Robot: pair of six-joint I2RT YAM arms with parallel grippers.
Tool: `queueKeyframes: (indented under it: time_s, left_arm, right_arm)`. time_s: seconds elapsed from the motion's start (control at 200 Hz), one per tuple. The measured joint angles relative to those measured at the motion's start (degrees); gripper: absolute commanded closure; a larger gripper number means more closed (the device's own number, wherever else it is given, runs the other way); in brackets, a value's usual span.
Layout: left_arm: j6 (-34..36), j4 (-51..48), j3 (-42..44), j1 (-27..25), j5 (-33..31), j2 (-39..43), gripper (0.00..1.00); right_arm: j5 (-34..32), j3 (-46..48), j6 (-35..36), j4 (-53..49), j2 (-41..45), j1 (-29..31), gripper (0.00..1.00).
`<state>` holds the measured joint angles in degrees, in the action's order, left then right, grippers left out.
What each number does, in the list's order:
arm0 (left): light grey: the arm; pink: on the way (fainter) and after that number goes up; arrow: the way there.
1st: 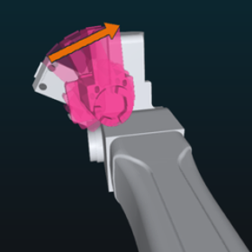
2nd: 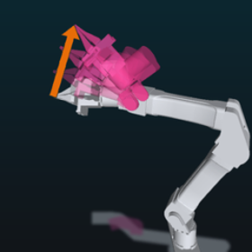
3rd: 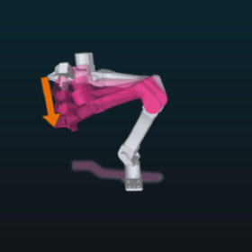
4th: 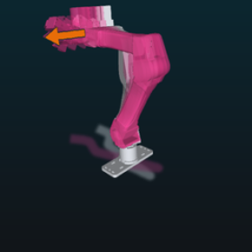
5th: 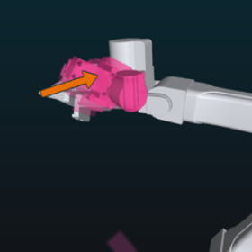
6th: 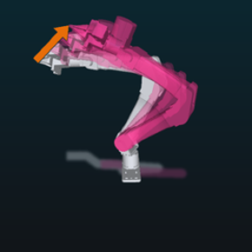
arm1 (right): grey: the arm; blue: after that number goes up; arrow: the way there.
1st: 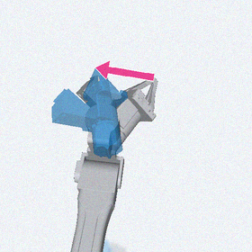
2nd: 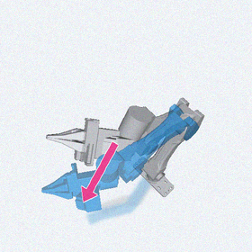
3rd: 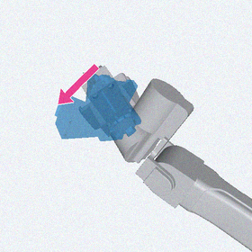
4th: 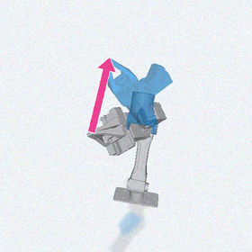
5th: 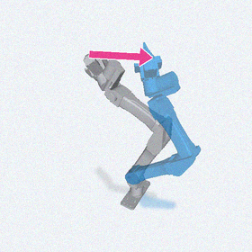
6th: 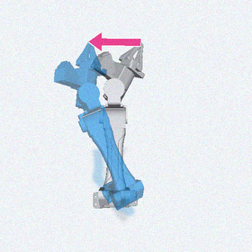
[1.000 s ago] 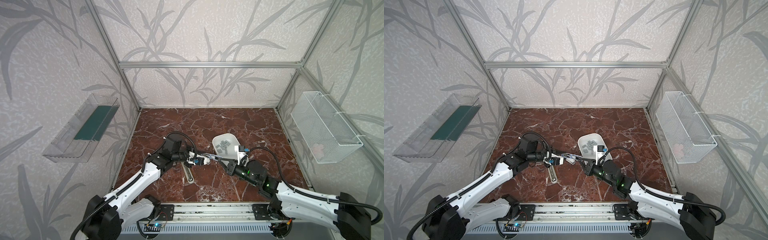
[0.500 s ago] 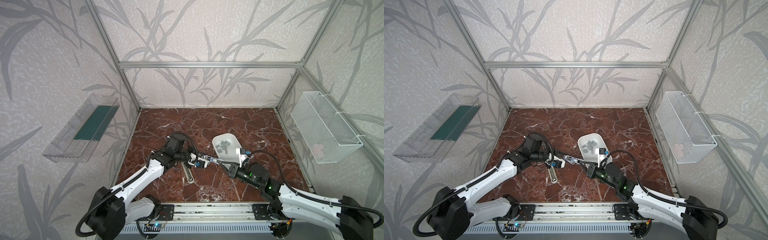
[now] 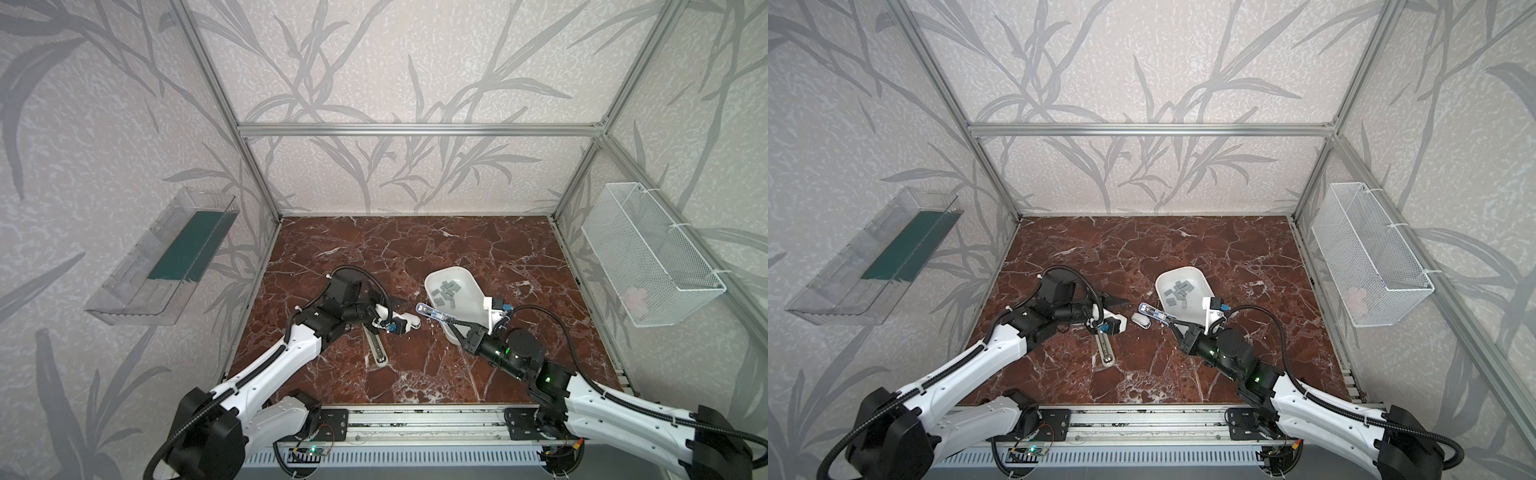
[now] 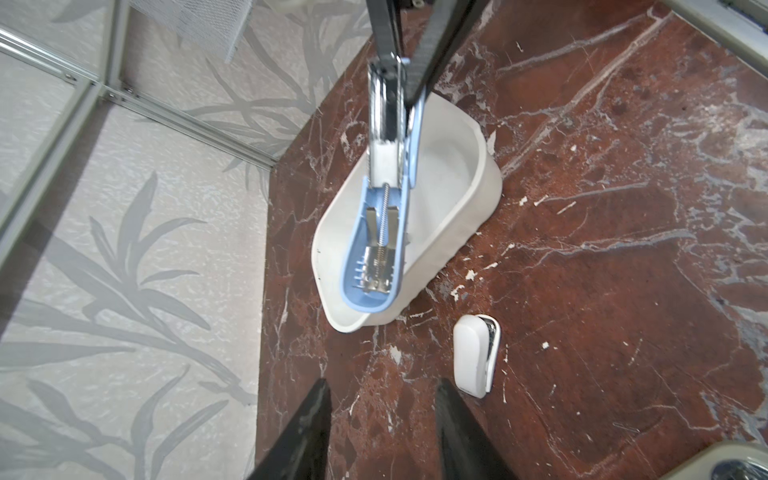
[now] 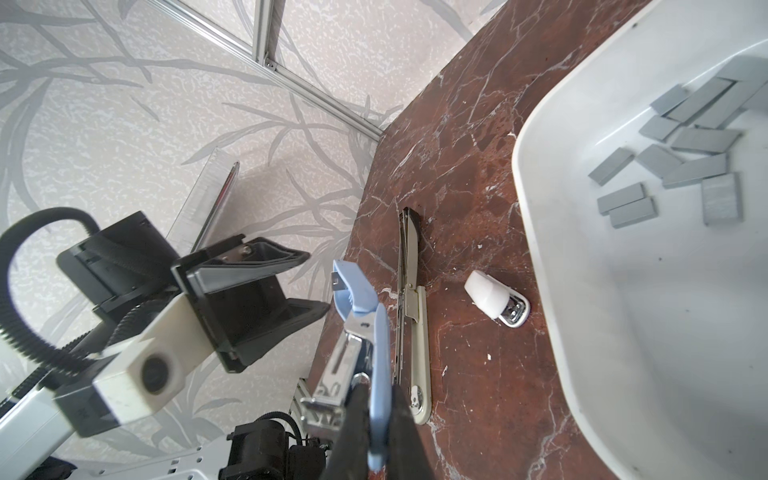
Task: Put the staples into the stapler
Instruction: 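Pull the light-blue stapler's top open with the right gripper while left holds base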
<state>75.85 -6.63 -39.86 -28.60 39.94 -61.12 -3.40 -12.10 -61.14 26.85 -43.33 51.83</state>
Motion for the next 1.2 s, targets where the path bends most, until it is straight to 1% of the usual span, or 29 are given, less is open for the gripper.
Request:
queueKeyframes:
  time_s: [0.08,0.16,0.27,0.385,0.555,0.76,0.84,0.95,1.03,1.2]
  left_arm:
    - [-1.09,1.6,0.39,-0.83,0.85,1.9,0.55]
    - [-1.51,2.47,0.37,-3.04,1.81,2.62,0.54]
    - [-1.29,1.66,0.35,-7.02,2.1,2.05,0.54]
    - [-1.31,0.98,0.35,-10.12,1.36,0.68,0.54]
    - [-0.94,-0.72,-0.17,-12.63,-0.68,-2.05,0.54]
    - [-0.98,-3.23,-1.33,-13.44,-2.6,-4.42,0.55]
    - [-1.01,-3.82,-1.6,-13.57,-3.21,-4.66,0.59]
    - [-0.87,-5.46,-2.08,-13.57,-3.61,-4.68,0.7]
    - [-0.81,-5.97,-2.36,-13.46,-4.02,-4.66,0.8]
    - [0.46,-6.69,-2.86,-13.4,-4.48,-4.66,0.97]
  right_arm:
    - [-0.48,0.0,-0.09,-0.52,-0.2,0.0,1.0]
    - [-0.44,0.0,-0.11,-0.35,-0.96,0.0,1.0]
    - [-0.44,-0.02,-0.11,0.48,-3.32,0.87,1.0]
    - [-0.85,-0.07,-0.07,2.08,-6.32,3.41,1.0]
    - [-2.05,-1.42,0.66,3.72,-9.84,8.24,1.0]
    - [-2.93,-3.23,1.46,7.61,-13.27,11.78,1.0]
    - [-3.28,-3.82,1.75,8.2,-14.69,12.85,1.0]
    - [-4.24,-4.81,2.25,9.35,-16.44,13.62,1.0]
    - [-4.98,-5.05,2.23,10.05,-17.44,13.7,1.0]
    - [-5.66,-5.05,2.12,10.34,-17.59,13.9,1.0]
